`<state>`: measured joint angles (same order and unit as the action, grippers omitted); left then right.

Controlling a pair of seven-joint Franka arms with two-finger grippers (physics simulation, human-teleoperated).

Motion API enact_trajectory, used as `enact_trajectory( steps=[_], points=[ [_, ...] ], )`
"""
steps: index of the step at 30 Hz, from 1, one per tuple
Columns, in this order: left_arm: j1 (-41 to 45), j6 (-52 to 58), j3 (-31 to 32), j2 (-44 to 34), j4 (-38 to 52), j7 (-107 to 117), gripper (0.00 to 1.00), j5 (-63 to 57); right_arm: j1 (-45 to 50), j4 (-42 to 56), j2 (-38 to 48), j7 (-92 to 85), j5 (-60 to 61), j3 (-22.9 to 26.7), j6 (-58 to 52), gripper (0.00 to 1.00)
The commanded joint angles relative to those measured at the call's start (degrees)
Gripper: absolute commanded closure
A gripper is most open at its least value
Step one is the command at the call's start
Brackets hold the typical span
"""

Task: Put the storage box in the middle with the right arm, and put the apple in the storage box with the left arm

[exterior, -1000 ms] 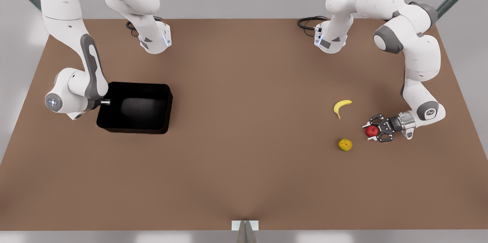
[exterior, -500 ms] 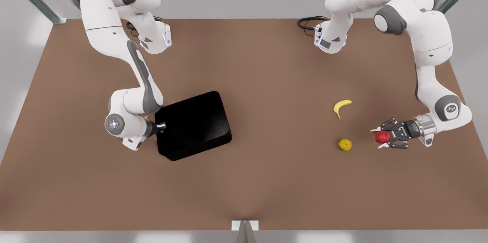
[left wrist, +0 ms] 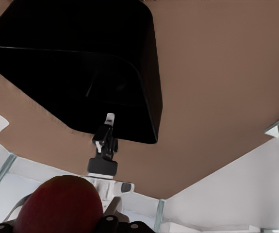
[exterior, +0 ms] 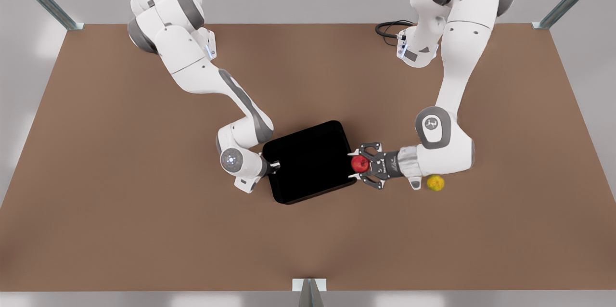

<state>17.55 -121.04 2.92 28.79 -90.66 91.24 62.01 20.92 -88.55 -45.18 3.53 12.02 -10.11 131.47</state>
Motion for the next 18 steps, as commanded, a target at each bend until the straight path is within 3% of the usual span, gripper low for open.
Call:
enact_trajectory(
  steps=[1, 8, 9, 12, 14, 16, 18],
  points=[
    [1.34, 0.81, -0.19, 0.30, 0.22, 0.87, 0.79, -8.31, 0.00, -0.13, -0.09, -0.01, 0.02, 0.09, 0.62, 0.02],
    [14.18, -12.99, -0.19, 8.74, 4.80, 8.87, 0.79, -8.57, -0.53, 0.13, 2.55, -0.19, 0.02, 0.09, -0.25, 0.00],
    [14.71, -13.96, -0.28, 9.00, 4.80, 8.25, 0.00, -9.01, -0.79, 0.04, 3.95, -0.45, 0.99, 0.09, -0.86, 0.00],
    [14.97, -14.13, -0.28, 9.09, 4.80, 8.17, 0.00, -9.01, -3.16, 0.22, 7.38, -0.45, 1.17, 0.35, -5.52, 0.00],
    [15.06, -13.96, -0.37, 8.74, 4.88, 8.61, 0.00, -11.20, -7.28, 4.78, 10.54, -0.27, 1.25, 0.44, -17.80, 0.00],
    [15.15, -13.43, -0.28, 8.30, 4.88, 8.43, 0.00, -12.79, -17.66, 5.32, 16.17, -4.83, 0.99, -0.27, -32.41, 0.00],
    [15.15, -12.90, -0.46, 7.60, 5.49, 7.82, 0.00, -14.02, -24.43, 4.88, 20.04, -9.41, -5.94, 1.58, -45.68, 0.00]
  ],
)
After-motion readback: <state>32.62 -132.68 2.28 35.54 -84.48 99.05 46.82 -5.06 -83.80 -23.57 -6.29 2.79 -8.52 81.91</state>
